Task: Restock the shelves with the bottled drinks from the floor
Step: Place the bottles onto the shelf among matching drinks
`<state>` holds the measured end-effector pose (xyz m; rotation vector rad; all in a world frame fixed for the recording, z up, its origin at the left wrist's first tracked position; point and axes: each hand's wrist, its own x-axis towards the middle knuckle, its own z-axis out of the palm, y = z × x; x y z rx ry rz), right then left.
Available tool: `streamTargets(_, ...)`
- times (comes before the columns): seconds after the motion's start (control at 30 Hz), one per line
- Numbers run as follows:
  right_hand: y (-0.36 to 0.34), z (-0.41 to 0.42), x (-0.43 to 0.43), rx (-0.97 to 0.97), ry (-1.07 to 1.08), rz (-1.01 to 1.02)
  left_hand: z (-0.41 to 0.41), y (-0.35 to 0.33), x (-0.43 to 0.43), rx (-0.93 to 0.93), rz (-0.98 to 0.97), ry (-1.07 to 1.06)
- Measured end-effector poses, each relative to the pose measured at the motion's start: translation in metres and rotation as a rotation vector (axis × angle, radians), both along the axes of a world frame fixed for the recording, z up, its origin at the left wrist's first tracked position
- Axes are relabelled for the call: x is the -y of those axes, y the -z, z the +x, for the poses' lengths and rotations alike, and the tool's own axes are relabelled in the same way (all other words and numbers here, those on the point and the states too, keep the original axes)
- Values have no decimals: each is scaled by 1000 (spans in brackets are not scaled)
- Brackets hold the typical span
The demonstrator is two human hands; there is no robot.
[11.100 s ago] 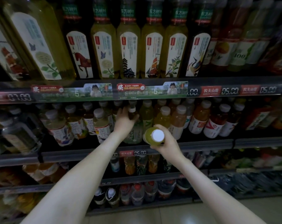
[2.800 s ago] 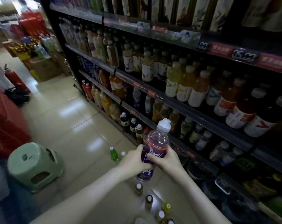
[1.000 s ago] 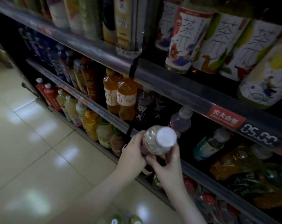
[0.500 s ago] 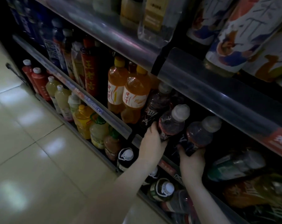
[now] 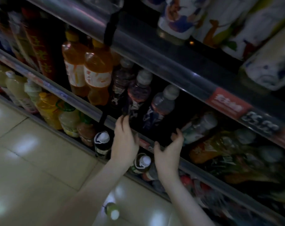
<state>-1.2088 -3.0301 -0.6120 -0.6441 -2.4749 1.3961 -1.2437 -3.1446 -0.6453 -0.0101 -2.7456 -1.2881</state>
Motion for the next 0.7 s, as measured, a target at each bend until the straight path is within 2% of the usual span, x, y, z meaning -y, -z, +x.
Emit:
streamTargets(0.2, -14, 20, -32, -155, 184, 330, 31, -22, -36, -163, -21, 279)
streamTargets(0.3, -17, 13, -49, -130, 276, 411, 38, -31, -60, -175, 4, 339)
streamTargets(0.4, -16, -6, -62, -68, 267, 366, 43, -35, -75, -144, 52, 336)
streamTargets(0.57, -5, -24, -69, -89, 203, 135, 52, -38, -82, -93, 80, 328)
streamTargets(0.7, -12, -1, -70, -151, 106, 126, 58, -44, -80, -47, 88, 348)
